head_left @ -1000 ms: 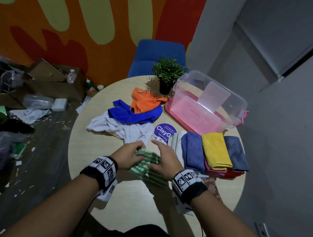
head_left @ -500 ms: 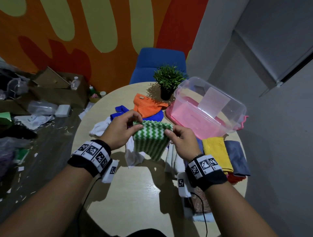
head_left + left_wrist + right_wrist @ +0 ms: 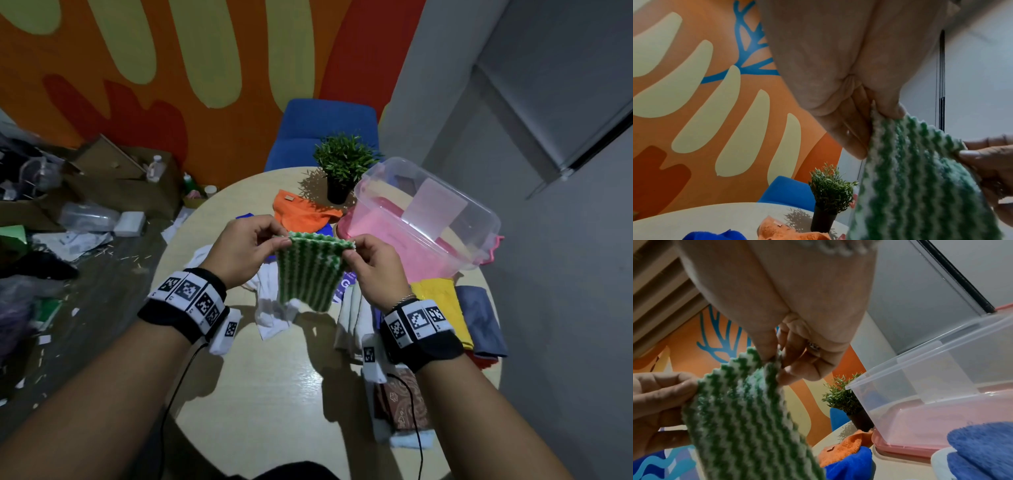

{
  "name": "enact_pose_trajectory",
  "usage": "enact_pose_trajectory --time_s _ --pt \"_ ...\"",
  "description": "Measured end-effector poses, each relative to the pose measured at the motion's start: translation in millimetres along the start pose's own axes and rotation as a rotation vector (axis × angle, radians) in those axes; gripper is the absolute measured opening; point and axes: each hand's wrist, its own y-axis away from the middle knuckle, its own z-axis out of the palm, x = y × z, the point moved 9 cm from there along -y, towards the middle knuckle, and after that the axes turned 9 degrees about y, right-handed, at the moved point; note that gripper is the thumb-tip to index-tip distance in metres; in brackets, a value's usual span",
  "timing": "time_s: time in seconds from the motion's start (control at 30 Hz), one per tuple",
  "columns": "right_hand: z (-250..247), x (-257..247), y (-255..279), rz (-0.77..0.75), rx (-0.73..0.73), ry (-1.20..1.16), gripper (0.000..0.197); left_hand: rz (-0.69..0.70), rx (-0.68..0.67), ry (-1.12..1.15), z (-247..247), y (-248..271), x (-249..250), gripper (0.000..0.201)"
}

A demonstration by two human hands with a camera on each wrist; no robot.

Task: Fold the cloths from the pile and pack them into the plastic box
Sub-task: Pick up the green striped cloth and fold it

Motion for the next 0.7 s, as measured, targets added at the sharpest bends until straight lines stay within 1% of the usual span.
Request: enact_pose_trajectory --time_s 0.07,0.1,0.17,0.2,0.27,0.33,0.37,0.4,0.43,0.47,0.5,0.53,0.57,0.63,0.67,0.7 --pt "-0.4 1.7 5.4 0.002 -0.016 0.017 0.025 -0.022 -0.023 0.05 0.8 5.3 3.5 0.011" --pt "0.3 4.5 10.1 0.012 -0.031 0.046 0.024 -0.059 -0.061 0.08 4.4 9.8 1.4 0.018" --pt "9.3 21.1 23.6 0.057 -0.109 0.137 0.016 -0.171 -0.188 0.036 18.8 24.0 -16.8 0.029" --pt "18.9 33.2 32.8 0.082 -0.181 0.197 0.013 -0.231 -0.284 -0.042 30.1 34.3 -32.7 0.028" --pt "45.7 63.1 53.6 0.123 -0.361 0.366 0.012 -0.345 -0.529 -0.201 57.8 64.6 -72.5 0.019" --pt "75.2 94.3 80.2 0.171 -0.583 0.528 0.011 -0.448 -0.779 -0.288 86.2 102.0 -112.4 0.008" --pt "88.1 107.4 95.1 0.203 -0.694 0.595 0.01 -0.504 -0.882 -0.291 97.4 120.9 -128.7 0.001" --pt "99.1 119.0 108.6 0.227 -0.781 0.635 0.011 -0.555 -0.943 -0.292 104.6 135.7 -144.8 0.008" --pt "107.2 126.8 118.7 0.25 -0.837 0.651 0.015 -0.588 -0.966 -0.286 108.0 144.7 -156.4 0.015" --pt "112.4 134.2 124.4 0.273 -0.86 0.658 0.017 -0.616 -0.945 -0.287 108.2 148.6 -167.4 0.017" --pt "113.1 138.2 123.6 0.291 -0.842 0.673 0.016 -0.635 -0.897 -0.261 106.4 146.8 -174.1 0.014" --pt "111.2 142.3 117.7 0.299 -0.787 0.693 0.014 -0.659 -0.814 -0.196 104.1 142.0 -176.6 0.01" --pt "107.1 146.9 108.6 0.318 -0.706 0.702 0.015 -0.673 -0.71 -0.126 100.5 135.9 -180.1 0.007" --pt "96.9 151.1 87.7 0.353 -0.532 0.702 0.022 -0.697 -0.52 -0.008 91.8 124.7 -185.2 0.015" --pt "92.8 151.8 78.3 0.357 -0.451 0.697 0.024 -0.714 -0.472 0.009 88.7 122.2 -190.7 0.015" --pt "90.2 151.1 70.8 0.36 -0.394 0.692 0.026 -0.726 -0.446 0.028 87.7 120.5 -195.4 0.01"
